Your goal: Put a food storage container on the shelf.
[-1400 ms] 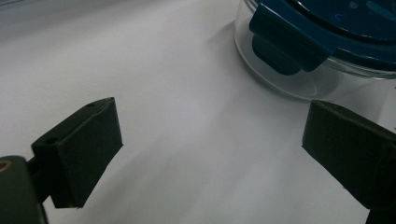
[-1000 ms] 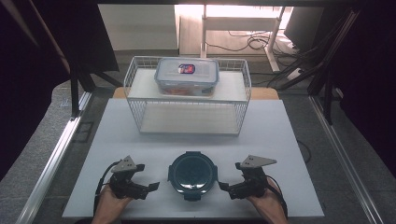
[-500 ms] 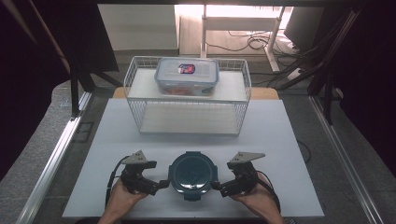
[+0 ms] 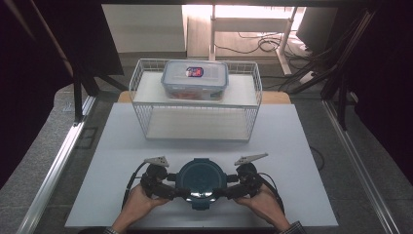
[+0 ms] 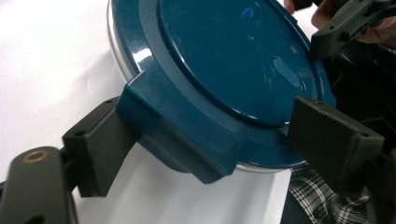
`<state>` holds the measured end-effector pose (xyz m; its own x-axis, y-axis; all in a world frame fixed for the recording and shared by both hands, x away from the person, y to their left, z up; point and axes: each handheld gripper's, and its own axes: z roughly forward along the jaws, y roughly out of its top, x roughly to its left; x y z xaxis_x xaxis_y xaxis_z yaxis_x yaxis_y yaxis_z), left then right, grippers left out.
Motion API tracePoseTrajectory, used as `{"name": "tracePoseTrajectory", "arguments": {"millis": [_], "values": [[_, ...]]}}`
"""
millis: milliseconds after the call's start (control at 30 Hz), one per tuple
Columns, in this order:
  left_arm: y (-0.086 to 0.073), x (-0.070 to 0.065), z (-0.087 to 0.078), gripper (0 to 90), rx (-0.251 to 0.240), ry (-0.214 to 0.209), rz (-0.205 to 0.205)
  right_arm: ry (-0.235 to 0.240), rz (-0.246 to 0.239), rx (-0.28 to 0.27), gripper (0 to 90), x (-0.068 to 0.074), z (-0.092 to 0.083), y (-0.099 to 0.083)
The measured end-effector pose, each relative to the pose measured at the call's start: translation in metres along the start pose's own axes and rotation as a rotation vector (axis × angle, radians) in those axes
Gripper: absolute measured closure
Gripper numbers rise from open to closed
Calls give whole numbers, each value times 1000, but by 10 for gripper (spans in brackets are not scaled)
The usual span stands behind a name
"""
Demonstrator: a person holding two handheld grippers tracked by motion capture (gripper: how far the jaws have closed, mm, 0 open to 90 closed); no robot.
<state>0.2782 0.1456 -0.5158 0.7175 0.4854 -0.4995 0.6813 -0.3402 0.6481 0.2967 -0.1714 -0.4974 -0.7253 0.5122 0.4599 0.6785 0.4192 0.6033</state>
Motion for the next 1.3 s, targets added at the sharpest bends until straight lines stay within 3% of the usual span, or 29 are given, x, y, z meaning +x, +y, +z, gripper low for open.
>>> {"name": "tracePoseTrajectory", "arguments": {"millis": [67,300,433,467,600,767,833,933,1067,1200,1300], "values": [[-2,4,-3,214,-10,-21,-37,-15,13,3,201,0,0,0],[-13,4,-14,323,-40,-66,-106,13,50,-12,375,2,-11,-2],[-21,5,-22,480,-75,-105,-136,16,87,-35,472,4,-19,-6],[-22,3,-22,481,-76,-95,-143,14,95,-53,540,5,-21,-8],[-24,-4,-23,483,-90,-73,-131,5,116,-50,546,9,-23,-10],[-26,-3,-22,483,-107,-76,-160,12,176,-55,569,8,-23,-12],[-28,0,-22,478,-107,-96,-185,7,178,-60,571,9,-23,-12],[-32,5,-19,467,-111,-169,-238,9,183,-62,580,9,-23,-12],[-29,-1,-21,497,-102,-136,-187,13,180,-50,580,8,-24,-13],[-28,-2,-20,506,-112,-146,-148,57,207,-71,571,0,-25,-13],[-27,-2,-20,509,-120,-147,-156,92,242,-74,565,-9,-24,-13]]}}
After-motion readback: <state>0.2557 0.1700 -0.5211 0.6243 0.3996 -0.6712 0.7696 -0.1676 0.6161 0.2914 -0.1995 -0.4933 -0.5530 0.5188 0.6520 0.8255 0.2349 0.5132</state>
